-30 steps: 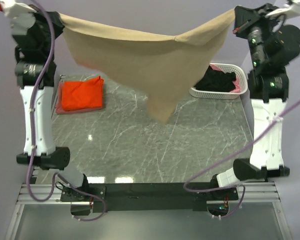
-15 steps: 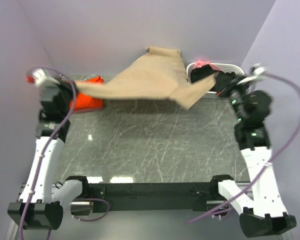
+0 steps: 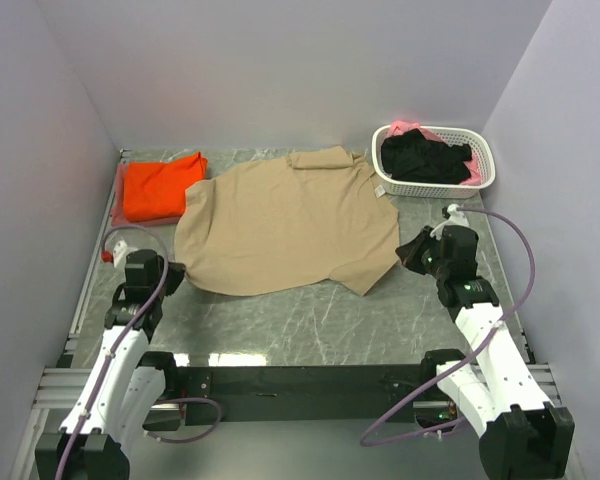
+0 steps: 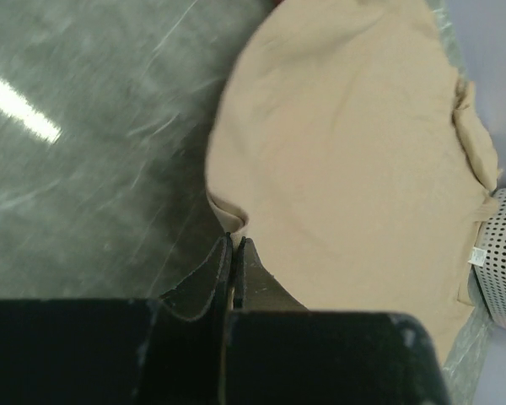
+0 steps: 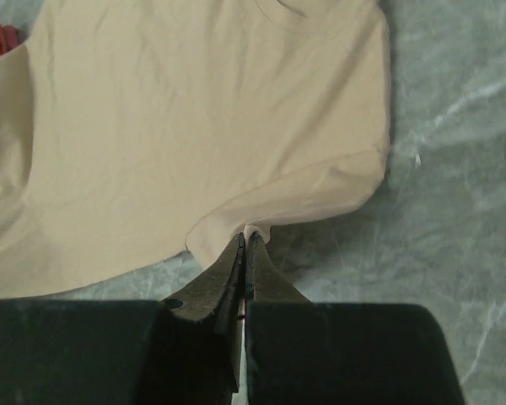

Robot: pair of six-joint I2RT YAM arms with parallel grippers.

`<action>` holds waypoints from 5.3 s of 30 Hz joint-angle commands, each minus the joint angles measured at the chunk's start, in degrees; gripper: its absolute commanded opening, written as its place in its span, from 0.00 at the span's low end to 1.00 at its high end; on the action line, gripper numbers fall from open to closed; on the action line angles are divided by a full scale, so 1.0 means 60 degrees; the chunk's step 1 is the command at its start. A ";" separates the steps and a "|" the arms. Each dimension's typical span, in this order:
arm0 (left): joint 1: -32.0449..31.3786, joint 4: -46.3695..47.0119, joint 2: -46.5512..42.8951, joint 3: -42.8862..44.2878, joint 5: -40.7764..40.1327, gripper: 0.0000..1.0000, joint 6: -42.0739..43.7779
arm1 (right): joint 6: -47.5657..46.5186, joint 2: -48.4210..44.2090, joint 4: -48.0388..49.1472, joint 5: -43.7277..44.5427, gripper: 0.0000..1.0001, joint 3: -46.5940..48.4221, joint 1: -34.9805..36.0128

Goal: Fold and stack the t-shirts
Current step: Flatten the tshirt out, then fold the tshirt

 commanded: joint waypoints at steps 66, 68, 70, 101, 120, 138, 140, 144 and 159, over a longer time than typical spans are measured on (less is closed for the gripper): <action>-0.0127 -0.5554 -0.0345 0.1242 -0.0348 0.01 -0.3666 | 0.1337 0.0643 -0.5635 0.3295 0.00 0.2620 -0.0043; -0.0127 -0.5233 -0.0212 0.1359 -0.0598 0.00 -0.3695 | 0.1278 0.0819 -0.5414 0.3266 0.00 0.2840 -0.0043; -0.0142 -0.5041 0.0066 0.1447 -0.0686 0.01 -0.3666 | 0.1220 0.1171 -0.5136 0.3134 0.00 0.2986 -0.0057; -0.0142 -0.2623 0.4461 0.2868 -0.1681 0.00 -0.3504 | 0.0399 0.5331 -0.2689 0.2504 0.00 0.5491 -0.0043; -0.0127 -0.1863 0.5750 0.3424 -0.1726 0.01 -0.3197 | -0.1226 0.8040 -0.1838 0.1684 0.00 0.7263 -0.0043; -0.0142 -0.2959 0.2311 0.3029 -0.2151 0.01 -0.2714 | -0.0832 0.3051 -0.1472 0.2150 0.00 0.4497 0.0133; -0.0142 -0.3178 0.1260 0.3131 -0.2239 0.01 -0.2611 | -0.0773 0.1868 -0.1677 0.2415 0.00 0.4525 0.0133; -0.0142 -0.3472 -0.0267 0.3832 -0.2268 0.01 -0.2392 | -0.0656 -0.0026 -0.2101 0.2533 0.00 0.4904 0.0148; -0.0127 -0.3619 -0.1634 1.1928 -0.2107 0.01 -0.0546 | -0.1606 -0.2432 -0.3612 0.3719 0.00 1.2487 0.0133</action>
